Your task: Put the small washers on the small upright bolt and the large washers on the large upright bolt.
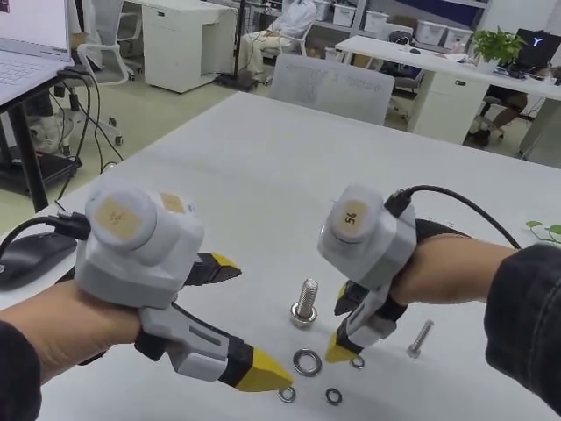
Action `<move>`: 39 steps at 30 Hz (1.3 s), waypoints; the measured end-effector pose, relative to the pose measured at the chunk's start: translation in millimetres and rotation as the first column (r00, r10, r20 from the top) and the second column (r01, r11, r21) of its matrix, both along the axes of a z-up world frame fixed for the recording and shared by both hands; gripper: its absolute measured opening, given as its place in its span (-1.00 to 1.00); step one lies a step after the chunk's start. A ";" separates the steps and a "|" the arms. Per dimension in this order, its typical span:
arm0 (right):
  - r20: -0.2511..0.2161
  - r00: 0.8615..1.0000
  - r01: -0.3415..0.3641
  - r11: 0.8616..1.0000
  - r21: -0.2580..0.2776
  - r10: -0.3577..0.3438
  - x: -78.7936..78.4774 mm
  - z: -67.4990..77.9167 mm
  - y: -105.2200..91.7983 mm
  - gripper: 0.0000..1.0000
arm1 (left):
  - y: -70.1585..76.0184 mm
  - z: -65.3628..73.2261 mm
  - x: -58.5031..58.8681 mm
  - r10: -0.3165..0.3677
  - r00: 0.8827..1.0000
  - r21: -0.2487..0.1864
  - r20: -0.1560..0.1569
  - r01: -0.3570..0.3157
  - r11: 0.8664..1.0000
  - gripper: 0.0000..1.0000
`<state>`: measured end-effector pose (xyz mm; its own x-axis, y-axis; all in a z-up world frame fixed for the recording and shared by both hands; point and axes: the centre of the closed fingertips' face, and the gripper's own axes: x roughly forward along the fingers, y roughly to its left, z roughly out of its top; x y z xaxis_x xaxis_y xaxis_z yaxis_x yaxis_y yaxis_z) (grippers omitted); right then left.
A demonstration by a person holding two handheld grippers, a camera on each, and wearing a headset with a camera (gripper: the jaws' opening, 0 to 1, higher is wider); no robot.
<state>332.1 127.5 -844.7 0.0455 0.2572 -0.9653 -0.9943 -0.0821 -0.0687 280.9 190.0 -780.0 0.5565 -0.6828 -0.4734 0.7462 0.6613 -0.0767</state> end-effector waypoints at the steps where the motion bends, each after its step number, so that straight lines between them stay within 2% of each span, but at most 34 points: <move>1: -0.001 1.000 0.000 1.000 0.000 0.000 -0.4 -0.7 0.0 -0.19 | 0.0 0.0 0.0 0.000 1.000 0.000 0.000 0.000 1.000 0.79; 20: -0.039 0.999 -0.022 1.000 -0.005 0.022 -16.4 -12.3 8.6 -0.23 | 1.9 -0.6 -1.0 0.003 1.000 0.009 0.000 -0.003 1.000 0.78; 39: -0.067 0.997 -0.046 0.998 -0.037 0.043 -19.6 -29.2 14.5 -0.28 | 2.7 -1.7 -1.1 0.004 1.000 0.013 -0.004 -0.004 1.000 0.78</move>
<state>312.4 142.0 -873.8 -0.0299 0.2200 -0.9750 -0.9918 -0.1276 0.0016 279.8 192.7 -781.7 0.5573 -0.6743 -0.4845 0.7431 0.6654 -0.0713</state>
